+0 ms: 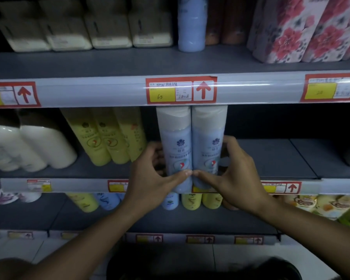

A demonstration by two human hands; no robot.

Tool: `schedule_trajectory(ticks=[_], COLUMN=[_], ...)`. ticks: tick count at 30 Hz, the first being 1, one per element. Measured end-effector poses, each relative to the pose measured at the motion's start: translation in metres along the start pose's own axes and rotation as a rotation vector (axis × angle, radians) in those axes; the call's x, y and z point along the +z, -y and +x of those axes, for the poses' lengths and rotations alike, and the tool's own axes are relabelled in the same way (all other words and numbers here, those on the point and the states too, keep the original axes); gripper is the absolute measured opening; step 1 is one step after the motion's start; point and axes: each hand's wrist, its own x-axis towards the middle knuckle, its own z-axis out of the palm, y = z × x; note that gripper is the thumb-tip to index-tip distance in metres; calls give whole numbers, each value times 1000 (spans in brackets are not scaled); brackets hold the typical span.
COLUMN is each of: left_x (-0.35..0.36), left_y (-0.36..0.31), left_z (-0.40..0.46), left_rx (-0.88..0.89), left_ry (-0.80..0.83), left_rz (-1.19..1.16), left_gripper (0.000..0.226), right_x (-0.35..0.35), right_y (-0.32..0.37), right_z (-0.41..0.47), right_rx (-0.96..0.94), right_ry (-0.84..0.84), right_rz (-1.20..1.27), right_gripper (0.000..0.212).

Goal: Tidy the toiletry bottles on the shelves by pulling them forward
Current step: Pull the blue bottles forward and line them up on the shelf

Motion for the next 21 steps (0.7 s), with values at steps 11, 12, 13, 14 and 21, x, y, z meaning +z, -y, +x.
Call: schedule_trajectory(ticks=[11,12,13,14,21], left_x=[7,8,8,9,8], left_y=[13,16,20,23,36], left_z=[31,33,34,35,37], left_rx=[34,29,21,12,-15], left_ry=[-136,-136,-133,-129,-98], left_rz=[22,17,10,4,3], left_gripper=[60,60,60,61,72], right_x=[24,26,29,32,42], right_y=[-12,-15,-18,-22,-30], right_z=[30,31,31,31,27], right_rx=[29,36,44,52,107], right_ry=[-73,-73,-72,-70,-38], right_rz=[-31,-39,-45,-49,-40], right_gripper=[83,84,84,84,93])
